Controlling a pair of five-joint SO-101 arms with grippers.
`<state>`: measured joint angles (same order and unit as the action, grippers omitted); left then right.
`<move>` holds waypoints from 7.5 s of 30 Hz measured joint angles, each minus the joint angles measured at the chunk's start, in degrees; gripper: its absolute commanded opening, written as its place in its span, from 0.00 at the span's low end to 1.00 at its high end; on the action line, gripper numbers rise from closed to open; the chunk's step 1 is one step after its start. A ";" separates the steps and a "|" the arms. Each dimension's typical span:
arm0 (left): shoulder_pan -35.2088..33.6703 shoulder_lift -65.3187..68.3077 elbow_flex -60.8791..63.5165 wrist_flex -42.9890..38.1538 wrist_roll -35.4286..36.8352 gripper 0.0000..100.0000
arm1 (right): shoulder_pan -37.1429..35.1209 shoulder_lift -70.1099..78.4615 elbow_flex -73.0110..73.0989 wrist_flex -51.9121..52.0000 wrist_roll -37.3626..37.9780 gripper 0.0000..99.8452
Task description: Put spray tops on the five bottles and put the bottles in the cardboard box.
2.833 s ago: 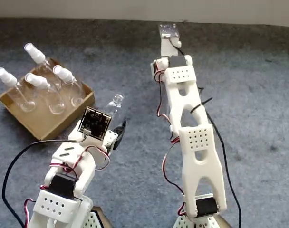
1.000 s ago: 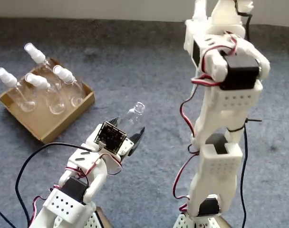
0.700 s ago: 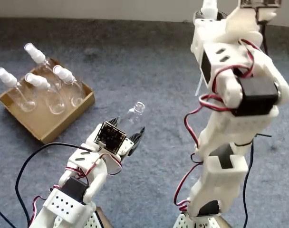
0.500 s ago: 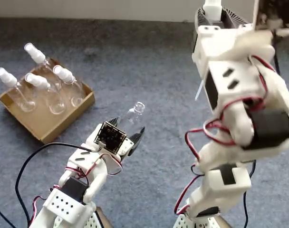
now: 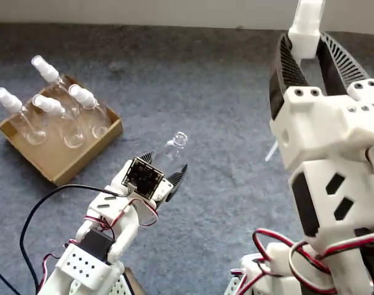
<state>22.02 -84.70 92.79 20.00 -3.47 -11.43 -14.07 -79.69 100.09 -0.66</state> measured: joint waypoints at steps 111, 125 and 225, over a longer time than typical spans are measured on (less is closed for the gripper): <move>18.73 -18.64 3.16 12.57 0.00 0.07 | 0.00 -69.80 132.22 -69.54 -14.86 0.05; 18.73 -18.64 3.25 12.57 0.00 0.07 | 0.18 -70.07 127.74 -69.54 -14.86 0.05; 11.87 -18.64 3.25 11.43 0.00 0.07 | -18.02 -86.77 138.37 -35.60 -3.87 0.22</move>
<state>33.89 -103.34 96.04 31.43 -3.47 -29.45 -100.84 58.68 64.48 -4.53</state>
